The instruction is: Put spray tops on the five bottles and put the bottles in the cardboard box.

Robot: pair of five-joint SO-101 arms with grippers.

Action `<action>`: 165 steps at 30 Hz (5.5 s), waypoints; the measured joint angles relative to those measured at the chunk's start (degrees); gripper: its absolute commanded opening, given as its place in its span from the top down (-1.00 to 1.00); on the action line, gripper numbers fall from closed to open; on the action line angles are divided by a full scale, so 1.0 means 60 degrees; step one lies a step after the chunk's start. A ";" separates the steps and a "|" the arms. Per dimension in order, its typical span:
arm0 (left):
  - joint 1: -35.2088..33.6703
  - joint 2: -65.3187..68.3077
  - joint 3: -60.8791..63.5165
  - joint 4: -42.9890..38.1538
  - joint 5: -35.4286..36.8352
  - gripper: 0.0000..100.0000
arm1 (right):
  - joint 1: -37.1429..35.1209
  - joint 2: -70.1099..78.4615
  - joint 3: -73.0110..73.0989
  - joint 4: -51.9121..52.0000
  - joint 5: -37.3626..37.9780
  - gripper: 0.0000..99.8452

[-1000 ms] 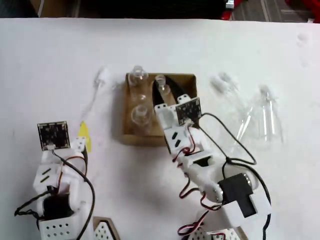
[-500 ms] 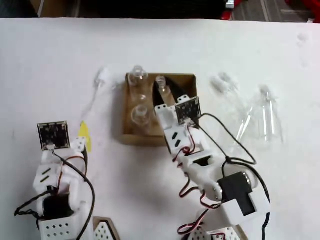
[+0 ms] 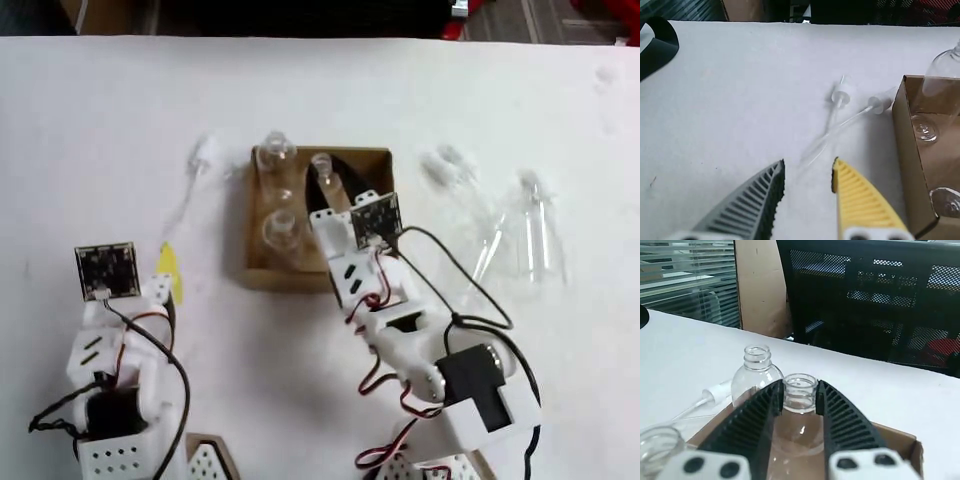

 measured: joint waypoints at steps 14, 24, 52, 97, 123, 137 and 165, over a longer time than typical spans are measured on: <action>0.0000 0.0000 0.0000 0.0000 0.0000 0.68 | -0.0337 -0.0088 0.0366 0.0059 0.0000 0.64; 0.0000 0.0000 0.0000 0.0000 0.0000 0.68 | 0.0132 -0.4308 0.0952 0.2359 0.0000 0.64; 0.0000 0.0000 0.0000 0.0000 0.0000 0.68 | 0.0161 -0.4000 -0.4044 1.7773 -0.1963 0.97; 0.0000 0.0000 0.0000 0.0000 0.0000 0.68 | -0.0894 -0.0440 -0.5289 1.6674 -0.1978 0.97; 0.0000 0.0000 0.0000 0.0000 0.0000 0.68 | -0.1026 -0.0440 -0.5289 1.6278 -0.1978 0.97; 0.0000 0.0000 0.0000 0.0000 0.0000 0.68 | -0.1260 0.0469 -0.5509 1.6220 -0.1993 0.97; 0.0000 0.0000 0.0000 0.0000 0.0000 0.68 | -0.0513 -0.2872 -0.5495 1.8286 -0.1978 0.97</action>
